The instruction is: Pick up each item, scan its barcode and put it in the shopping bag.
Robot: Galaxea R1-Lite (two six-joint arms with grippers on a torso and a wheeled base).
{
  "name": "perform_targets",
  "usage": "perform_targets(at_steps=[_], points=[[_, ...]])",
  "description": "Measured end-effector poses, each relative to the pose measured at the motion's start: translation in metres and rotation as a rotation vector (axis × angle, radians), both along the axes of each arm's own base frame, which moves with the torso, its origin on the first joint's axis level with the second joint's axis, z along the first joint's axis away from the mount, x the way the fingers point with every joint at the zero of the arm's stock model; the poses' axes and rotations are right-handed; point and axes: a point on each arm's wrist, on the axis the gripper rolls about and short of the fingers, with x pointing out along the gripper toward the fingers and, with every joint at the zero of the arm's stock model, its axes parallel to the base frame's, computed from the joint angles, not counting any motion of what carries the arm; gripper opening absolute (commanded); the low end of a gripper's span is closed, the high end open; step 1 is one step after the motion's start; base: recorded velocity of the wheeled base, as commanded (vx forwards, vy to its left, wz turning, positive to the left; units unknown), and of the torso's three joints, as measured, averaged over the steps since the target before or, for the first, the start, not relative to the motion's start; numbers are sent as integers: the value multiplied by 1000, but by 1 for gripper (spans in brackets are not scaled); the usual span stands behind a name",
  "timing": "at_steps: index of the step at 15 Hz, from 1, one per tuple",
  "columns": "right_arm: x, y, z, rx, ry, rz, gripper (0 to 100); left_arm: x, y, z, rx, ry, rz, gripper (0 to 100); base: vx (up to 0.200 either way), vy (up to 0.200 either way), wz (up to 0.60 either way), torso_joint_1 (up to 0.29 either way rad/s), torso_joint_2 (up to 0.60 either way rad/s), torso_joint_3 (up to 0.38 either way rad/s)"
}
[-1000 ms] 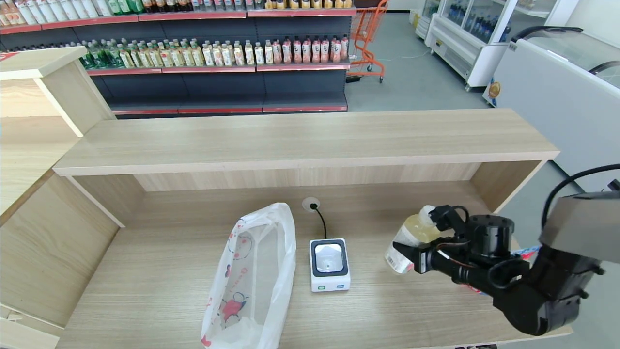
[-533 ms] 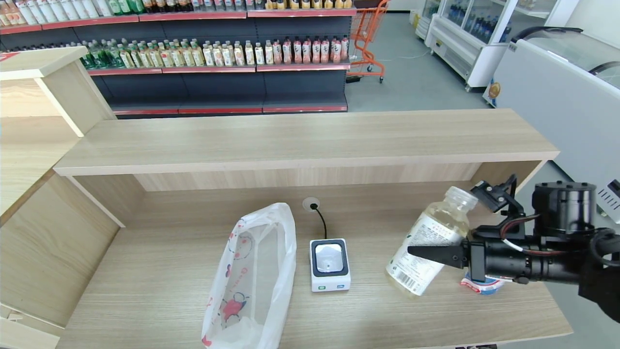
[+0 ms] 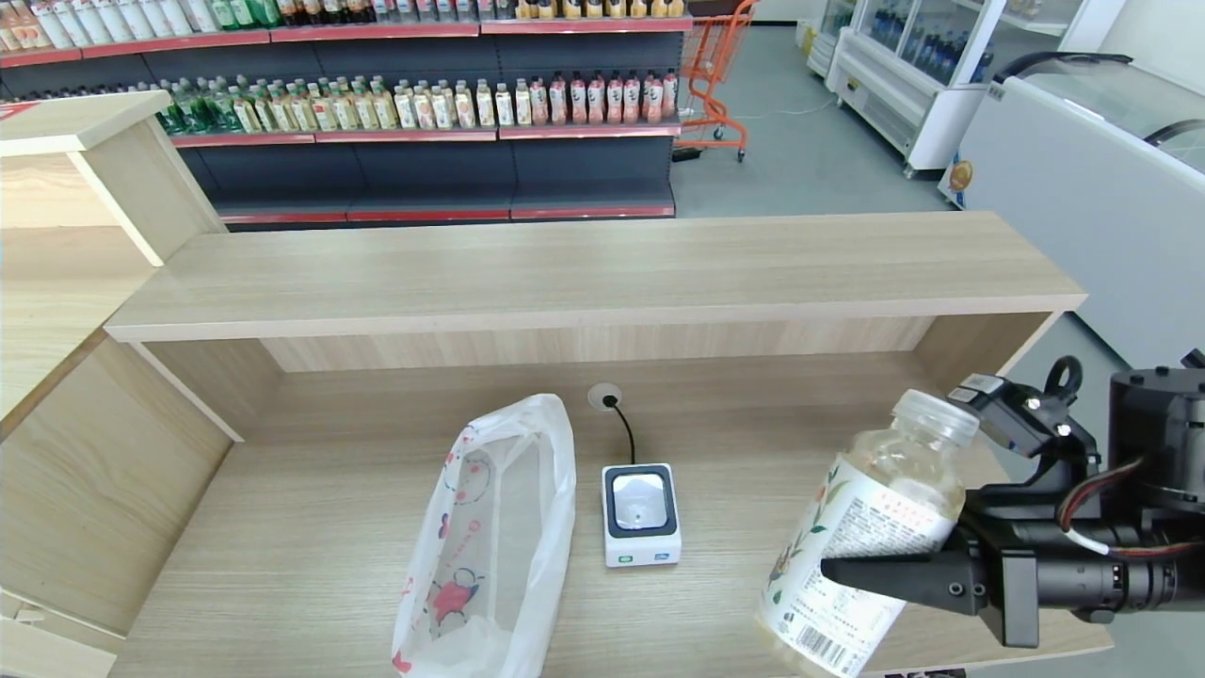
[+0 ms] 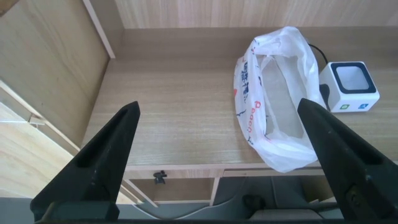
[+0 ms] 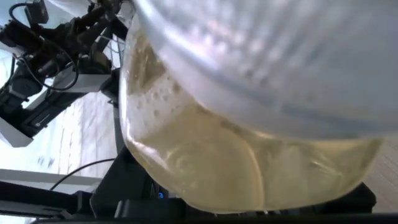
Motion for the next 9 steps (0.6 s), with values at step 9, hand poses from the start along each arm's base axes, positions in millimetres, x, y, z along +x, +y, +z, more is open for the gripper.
perform_targets(at_steps=[9], points=[[-8,11,-1,6,15,78,0,0,0,0,0,0,1,100,0,0,0,0,0,0]])
